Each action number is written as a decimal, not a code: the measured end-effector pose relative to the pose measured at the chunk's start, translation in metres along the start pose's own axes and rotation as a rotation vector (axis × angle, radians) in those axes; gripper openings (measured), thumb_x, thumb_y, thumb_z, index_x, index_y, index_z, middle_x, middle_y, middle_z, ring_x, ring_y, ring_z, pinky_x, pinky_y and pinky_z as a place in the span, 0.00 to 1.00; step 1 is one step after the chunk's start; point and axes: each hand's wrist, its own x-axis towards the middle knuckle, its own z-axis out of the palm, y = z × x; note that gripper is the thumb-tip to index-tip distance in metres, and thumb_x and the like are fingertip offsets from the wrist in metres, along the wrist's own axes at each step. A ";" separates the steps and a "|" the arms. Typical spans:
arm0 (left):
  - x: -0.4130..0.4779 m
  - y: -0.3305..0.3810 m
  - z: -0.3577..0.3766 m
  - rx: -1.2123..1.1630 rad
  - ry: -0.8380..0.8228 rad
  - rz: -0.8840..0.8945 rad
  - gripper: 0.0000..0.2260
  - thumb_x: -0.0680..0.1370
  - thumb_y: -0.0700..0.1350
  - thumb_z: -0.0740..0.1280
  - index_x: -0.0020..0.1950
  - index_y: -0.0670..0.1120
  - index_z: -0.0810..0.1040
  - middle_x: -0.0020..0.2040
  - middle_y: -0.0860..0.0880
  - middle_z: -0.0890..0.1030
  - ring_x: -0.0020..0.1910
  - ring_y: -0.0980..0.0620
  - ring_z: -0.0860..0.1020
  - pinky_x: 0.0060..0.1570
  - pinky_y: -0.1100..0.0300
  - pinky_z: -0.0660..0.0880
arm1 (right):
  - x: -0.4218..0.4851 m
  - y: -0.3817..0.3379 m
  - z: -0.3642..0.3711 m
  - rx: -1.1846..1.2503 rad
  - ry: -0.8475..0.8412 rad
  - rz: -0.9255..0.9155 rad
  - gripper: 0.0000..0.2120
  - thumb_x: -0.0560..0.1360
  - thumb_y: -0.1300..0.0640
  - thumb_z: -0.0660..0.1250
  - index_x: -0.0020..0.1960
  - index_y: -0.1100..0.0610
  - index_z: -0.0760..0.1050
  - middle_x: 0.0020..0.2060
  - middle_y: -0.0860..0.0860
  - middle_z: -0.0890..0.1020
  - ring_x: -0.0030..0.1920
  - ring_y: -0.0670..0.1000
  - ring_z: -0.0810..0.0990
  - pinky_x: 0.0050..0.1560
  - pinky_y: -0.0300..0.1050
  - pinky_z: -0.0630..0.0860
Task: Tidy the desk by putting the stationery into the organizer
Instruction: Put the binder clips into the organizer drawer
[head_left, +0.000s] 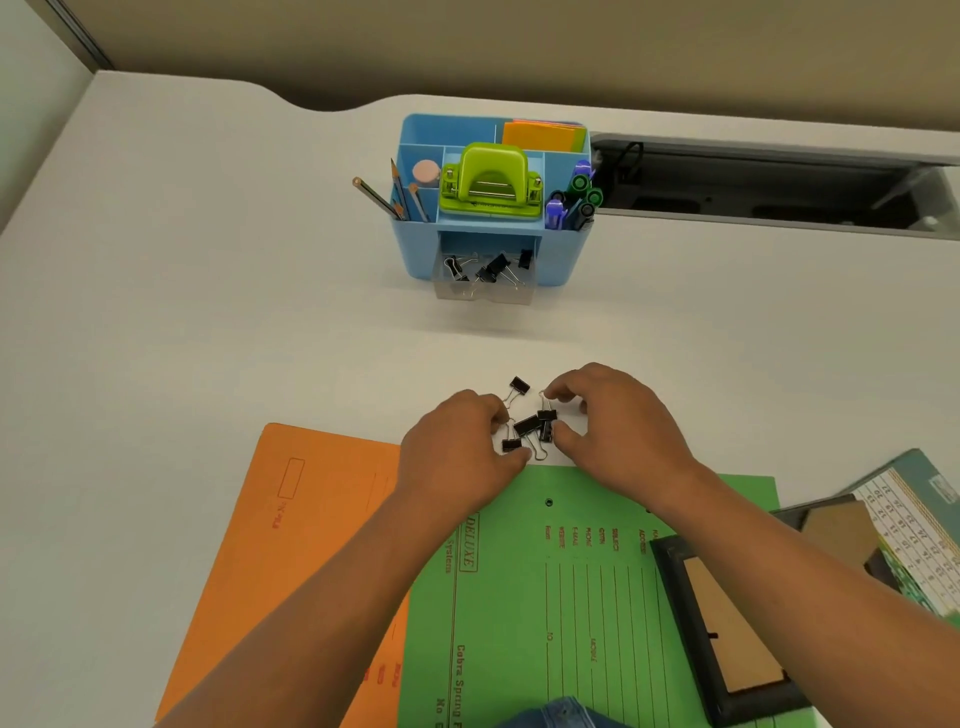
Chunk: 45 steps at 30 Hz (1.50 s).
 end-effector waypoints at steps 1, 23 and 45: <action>0.000 0.001 0.003 0.008 0.000 -0.008 0.15 0.72 0.58 0.71 0.55 0.53 0.78 0.50 0.55 0.77 0.49 0.53 0.77 0.47 0.55 0.76 | 0.000 -0.001 0.000 0.011 0.007 0.000 0.14 0.73 0.52 0.68 0.58 0.48 0.77 0.53 0.45 0.79 0.49 0.48 0.77 0.52 0.47 0.74; 0.005 0.005 -0.019 -0.320 0.460 0.238 0.14 0.72 0.50 0.73 0.56 0.51 0.77 0.52 0.57 0.77 0.41 0.59 0.75 0.38 0.63 0.72 | 0.024 -0.030 -0.032 1.102 0.029 0.330 0.03 0.73 0.64 0.72 0.47 0.61 0.82 0.35 0.52 0.84 0.37 0.47 0.82 0.39 0.39 0.78; 0.019 -0.076 0.023 0.068 0.489 0.069 0.19 0.78 0.56 0.62 0.63 0.45 0.75 0.67 0.48 0.74 0.71 0.47 0.68 0.70 0.48 0.62 | 0.025 -0.005 -0.013 0.462 0.078 0.226 0.06 0.71 0.57 0.74 0.45 0.48 0.81 0.40 0.43 0.83 0.34 0.39 0.77 0.42 0.38 0.74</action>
